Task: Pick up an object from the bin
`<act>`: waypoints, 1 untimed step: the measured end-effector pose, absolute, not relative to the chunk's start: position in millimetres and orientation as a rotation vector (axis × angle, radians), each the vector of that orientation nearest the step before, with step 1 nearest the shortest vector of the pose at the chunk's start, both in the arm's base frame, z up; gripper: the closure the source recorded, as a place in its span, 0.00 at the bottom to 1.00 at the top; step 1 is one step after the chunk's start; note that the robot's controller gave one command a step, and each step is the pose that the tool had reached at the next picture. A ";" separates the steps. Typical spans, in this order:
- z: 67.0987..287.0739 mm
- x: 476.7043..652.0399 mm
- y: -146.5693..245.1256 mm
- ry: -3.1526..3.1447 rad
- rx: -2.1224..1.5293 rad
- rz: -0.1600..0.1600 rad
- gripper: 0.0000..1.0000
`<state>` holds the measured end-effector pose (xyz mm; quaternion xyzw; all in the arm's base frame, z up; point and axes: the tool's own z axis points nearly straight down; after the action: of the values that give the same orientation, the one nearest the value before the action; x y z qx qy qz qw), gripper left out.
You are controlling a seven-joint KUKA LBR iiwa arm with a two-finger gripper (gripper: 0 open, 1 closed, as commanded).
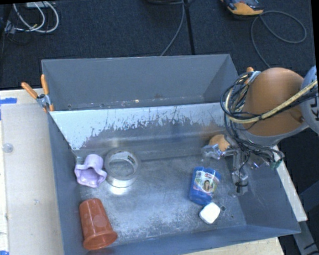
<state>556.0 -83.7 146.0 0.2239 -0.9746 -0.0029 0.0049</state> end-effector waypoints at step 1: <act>99.1 512.3 -80.7 -2.996 0.923 -0.011 0.00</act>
Offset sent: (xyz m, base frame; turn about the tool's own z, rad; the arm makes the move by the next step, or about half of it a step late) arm 0.0186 0.0069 -0.0760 -0.2943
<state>512.3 -80.7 99.1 0.2943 -0.9557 -0.0036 0.0032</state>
